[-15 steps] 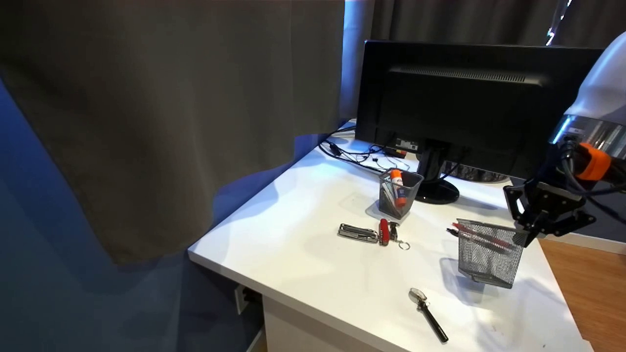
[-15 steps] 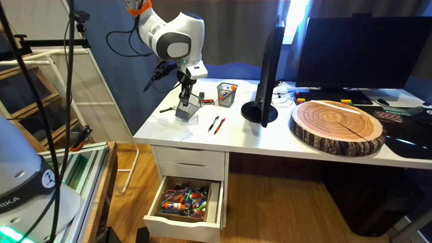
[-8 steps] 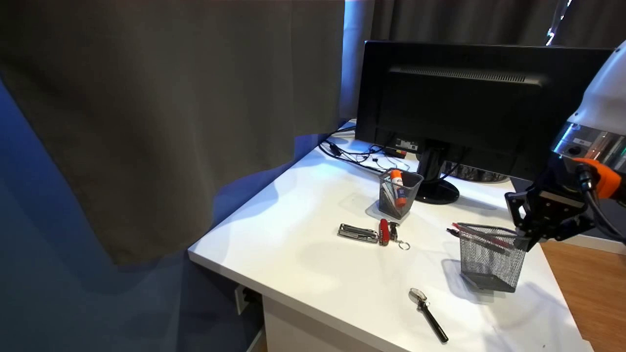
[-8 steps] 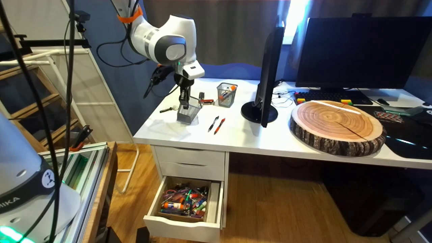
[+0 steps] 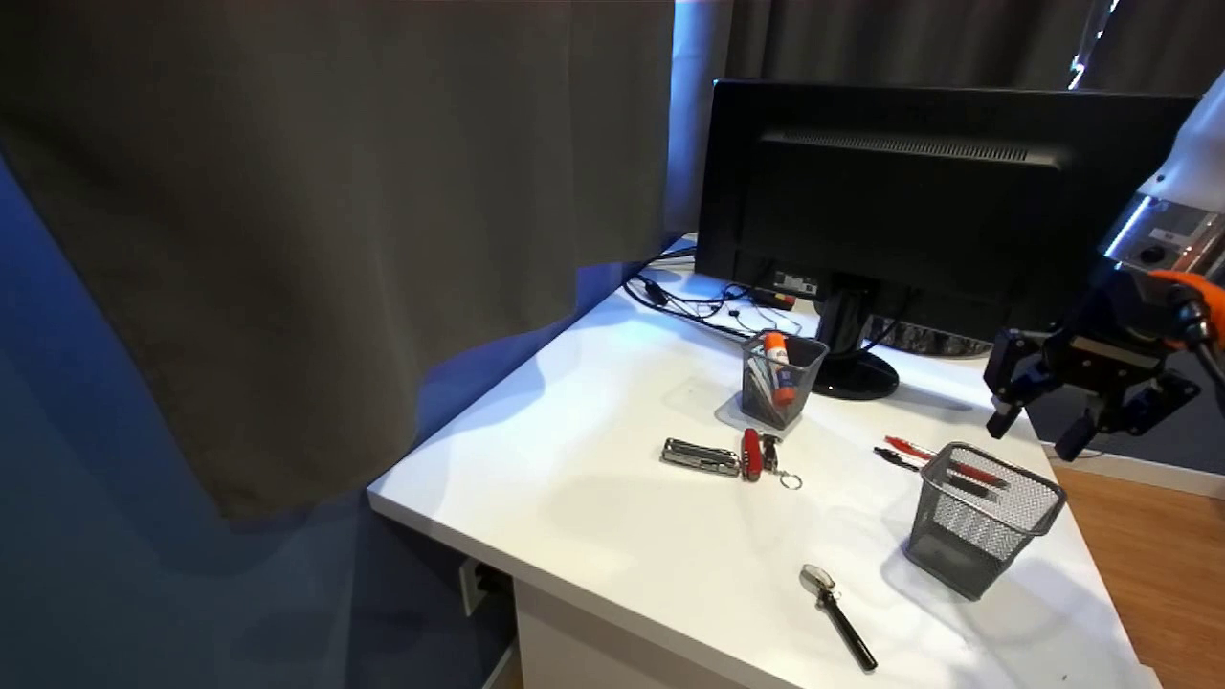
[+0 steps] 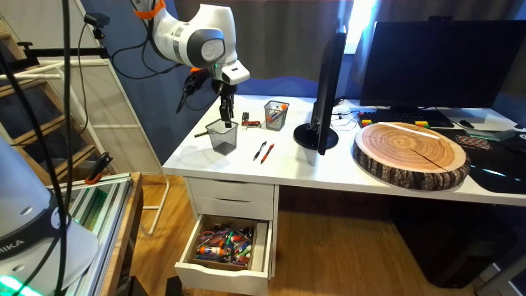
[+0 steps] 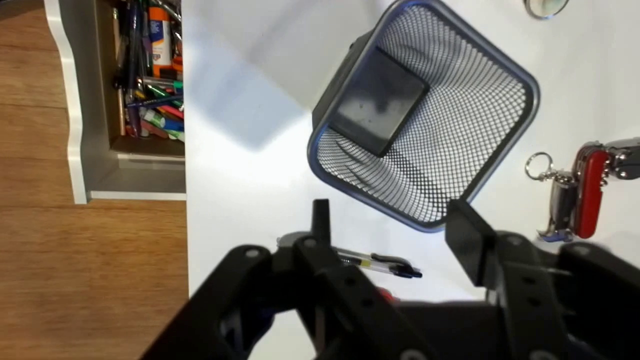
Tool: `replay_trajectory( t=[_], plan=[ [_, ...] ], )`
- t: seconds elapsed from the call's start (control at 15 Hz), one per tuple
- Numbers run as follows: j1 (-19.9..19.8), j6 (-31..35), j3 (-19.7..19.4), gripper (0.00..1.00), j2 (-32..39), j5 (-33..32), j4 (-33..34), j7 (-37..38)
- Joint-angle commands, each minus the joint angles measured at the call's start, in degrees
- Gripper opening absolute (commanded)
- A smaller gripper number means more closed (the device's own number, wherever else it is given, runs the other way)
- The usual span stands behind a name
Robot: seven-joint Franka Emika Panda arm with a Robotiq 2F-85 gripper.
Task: Pick up the red and black pen together and put them on the table, turn the gray pen holder the right way up
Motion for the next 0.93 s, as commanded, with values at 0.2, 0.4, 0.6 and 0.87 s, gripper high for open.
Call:
replay_trajectory(
  t=[0.2,0.4,0.6,0.87],
  plan=[
    [-1.9,-6.6,1.9,1.00,-9.6,-2.3,-2.2,1.9],
    [-3.2,-12.9,3.0,1.00,-12.8,-4.2,-0.9,3.4],
    [-5.1,-18.4,4.8,1.00,-15.7,-4.6,0.7,3.2],
    [-7.1,-24.0,7.0,1.00,-19.0,-4.9,2.8,3.2]
  ],
)
